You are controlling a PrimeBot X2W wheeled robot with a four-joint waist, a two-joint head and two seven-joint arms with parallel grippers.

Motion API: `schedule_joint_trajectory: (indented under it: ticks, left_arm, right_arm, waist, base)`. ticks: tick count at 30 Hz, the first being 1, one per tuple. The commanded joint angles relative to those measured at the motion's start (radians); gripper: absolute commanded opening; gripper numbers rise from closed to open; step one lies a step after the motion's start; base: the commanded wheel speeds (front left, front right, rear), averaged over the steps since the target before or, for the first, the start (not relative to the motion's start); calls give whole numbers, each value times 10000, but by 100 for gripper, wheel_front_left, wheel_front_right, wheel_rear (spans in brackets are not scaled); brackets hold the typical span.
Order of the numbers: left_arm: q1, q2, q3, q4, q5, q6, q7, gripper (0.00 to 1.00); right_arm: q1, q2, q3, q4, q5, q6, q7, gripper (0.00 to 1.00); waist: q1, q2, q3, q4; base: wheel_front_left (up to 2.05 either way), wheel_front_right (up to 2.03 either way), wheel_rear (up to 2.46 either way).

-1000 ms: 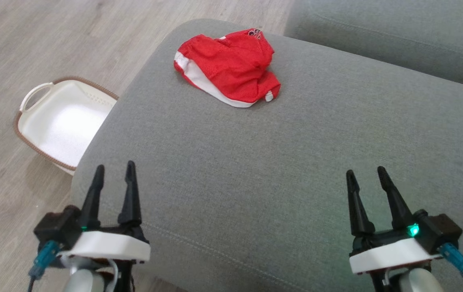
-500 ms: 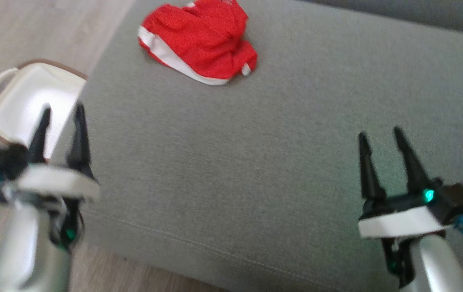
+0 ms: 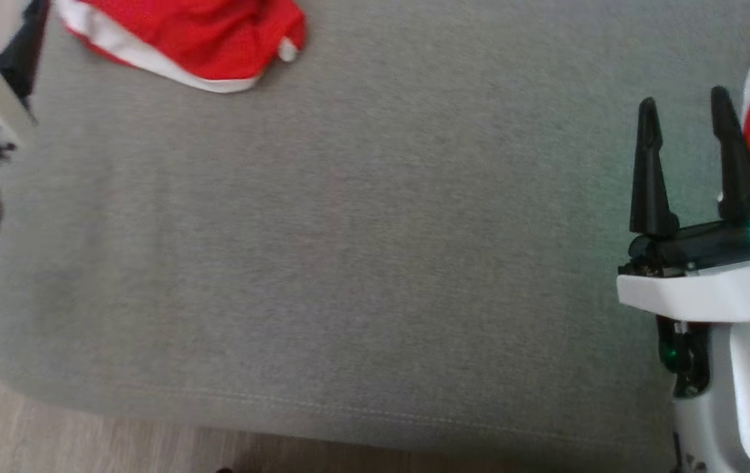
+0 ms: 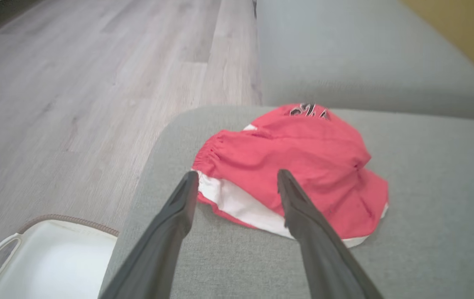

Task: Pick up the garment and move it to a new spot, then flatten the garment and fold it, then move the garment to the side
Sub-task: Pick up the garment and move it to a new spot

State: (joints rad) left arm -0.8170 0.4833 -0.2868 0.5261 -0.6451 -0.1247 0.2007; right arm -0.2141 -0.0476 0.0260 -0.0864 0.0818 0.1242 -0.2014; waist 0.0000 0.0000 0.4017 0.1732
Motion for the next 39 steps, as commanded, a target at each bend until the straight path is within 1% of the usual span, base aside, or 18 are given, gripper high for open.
schedule_joint_trajectory:
  ticks: [1, 7, 12, 18, 25, 26, 27, 31, 32, 35, 39]
  left_arm:
    - [-671, 939, 107, 121, -155, -57, 274, 100]
    - [-1780, 1849, -709, 1957, -678, -58, 1397, 100]
    - [-2301, 2243, -1100, 2844, -1095, -58, 1786, 100]
    - [-2723, 2503, -1550, 3522, -1361, -59, 1757, 100]
    - [-3121, 2383, -2164, 4106, -1642, -59, 1732, 99]
    - [-3160, 2336, -2165, 4172, -1752, -59, 1646, 48]
    - [-3212, 2285, -2159, 4261, -1838, -59, 1540, 0]
    - [-3329, 2132, -2421, 4252, -1993, -59, 989, 0]
    - [-3329, 2132, -2421, 4252, -1993, -59, 989, 0]
    - [-3476, 2000, -2558, 4173, -2096, -59, 363, 0]
    - [-3688, 1835, -2806, 3654, -2258, -59, -522, 0]
  right_arm:
    - [-163, -26, 222, -505, -48, 65, 27, 100]
    - [-175, -26, 404, -1000, -84, 65, 104, 100]
    - [52, -26, 309, -1292, 72, 65, 46, 100]
    - [235, -26, 303, -1455, 66, 65, -53, 100]
    - [261, -26, 287, -1668, -66, 65, -38, 100]
    - [261, -26, 271, -1715, -103, 65, -16, 100]
    - [260, -26, 234, -1759, -136, 65, 11, 100]
    - [234, -26, 72, -1829, -193, 65, 95, 100]
    - [234, -26, 72, -1829, -193, 65, 95, 100]
    - [222, -26, 87, -1746, -156, 65, 81, 100]
    - [208, -26, 145, -1428, 8, 65, -29, 100]
  waist:
    - [0, 0, 664, -688]
    - [0, 0, 1196, -1397]
    - [0, 0, 1583, -1867]
    - [0, 0, 1864, -2164]
    - [0, 0, 2108, -2321]
    - [0, 0, 2123, -2322]
    - [0, 0, 2129, -2314]
    - [0, 0, 1976, -2235]
    - [0, 0, 1976, -2235]
    - [0, 0, 1682, -2137]
    - [0, 0, 1055, -2013]
  base:
    - [0, 0, 0]
    - [0, 0, 0]
    - [0, 0, 0]
    - [0, 0, 0]
    - [0, 0, 0]
    - [0, 0, 0]
    - [0, 0, 0]
    - [0, 0, 0]
    - [0, 0, 0]
    - [0, 0, 0]
    - [0, 0, 0]
